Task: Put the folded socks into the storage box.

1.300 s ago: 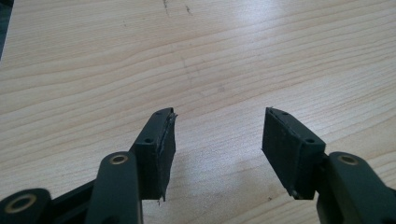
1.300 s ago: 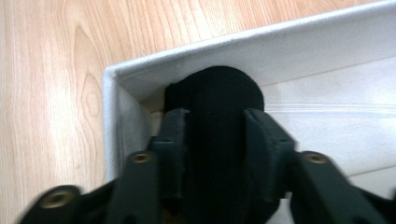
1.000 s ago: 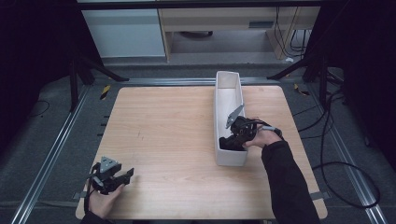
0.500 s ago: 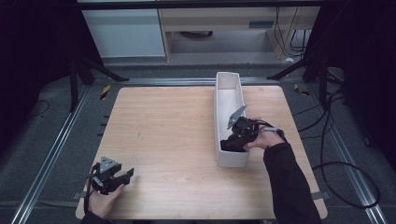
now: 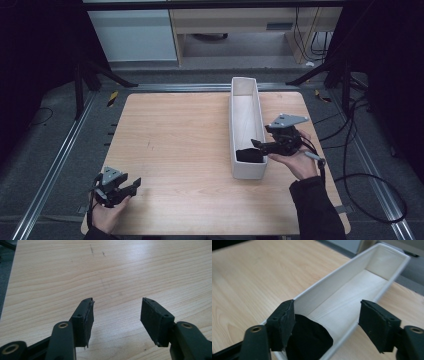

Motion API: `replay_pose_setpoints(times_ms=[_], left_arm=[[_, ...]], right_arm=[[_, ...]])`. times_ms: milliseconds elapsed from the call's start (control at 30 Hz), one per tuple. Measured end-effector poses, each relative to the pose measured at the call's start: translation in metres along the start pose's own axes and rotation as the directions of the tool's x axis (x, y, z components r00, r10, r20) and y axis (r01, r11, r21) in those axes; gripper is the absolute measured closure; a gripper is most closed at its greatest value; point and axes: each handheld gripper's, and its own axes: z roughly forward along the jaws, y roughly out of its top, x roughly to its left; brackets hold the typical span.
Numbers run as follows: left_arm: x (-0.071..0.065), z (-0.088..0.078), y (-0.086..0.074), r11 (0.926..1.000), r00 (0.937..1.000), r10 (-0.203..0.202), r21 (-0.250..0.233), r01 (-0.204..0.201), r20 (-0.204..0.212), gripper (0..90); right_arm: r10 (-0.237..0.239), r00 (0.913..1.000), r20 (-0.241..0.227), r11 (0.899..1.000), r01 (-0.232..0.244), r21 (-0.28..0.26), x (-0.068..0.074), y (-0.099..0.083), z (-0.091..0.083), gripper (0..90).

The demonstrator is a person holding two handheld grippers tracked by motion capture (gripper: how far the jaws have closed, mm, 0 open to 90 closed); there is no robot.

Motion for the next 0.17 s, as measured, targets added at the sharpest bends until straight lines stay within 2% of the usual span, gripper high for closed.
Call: replay_pose_setpoints(times_ms=[67,100,167], left_arm=[[0.002,-0.001,0.000,1.0000,1.0000,-0.007,0.000,0.007,-0.002,44.2],[0.003,-0.001,0.001,0.9999,0.9999,-0.012,-0.003,0.012,-0.003,45.2],[0.004,-0.001,0.002,1.0000,0.9999,-0.009,-0.003,0.009,-0.010,47.0]], right_arm=[[0.084,0.9963,0.021,0.996,-0.083,-0.046,-0.002,-0.012,-0.010,25.0],[0.107,0.9938,0.028,0.993,-0.105,-0.058,-0.003,-0.017,-0.014,24.0],[0.159,0.9838,0.082,0.985,-0.152,-0.086,-0.006,-0.032,-0.024,22.8]])
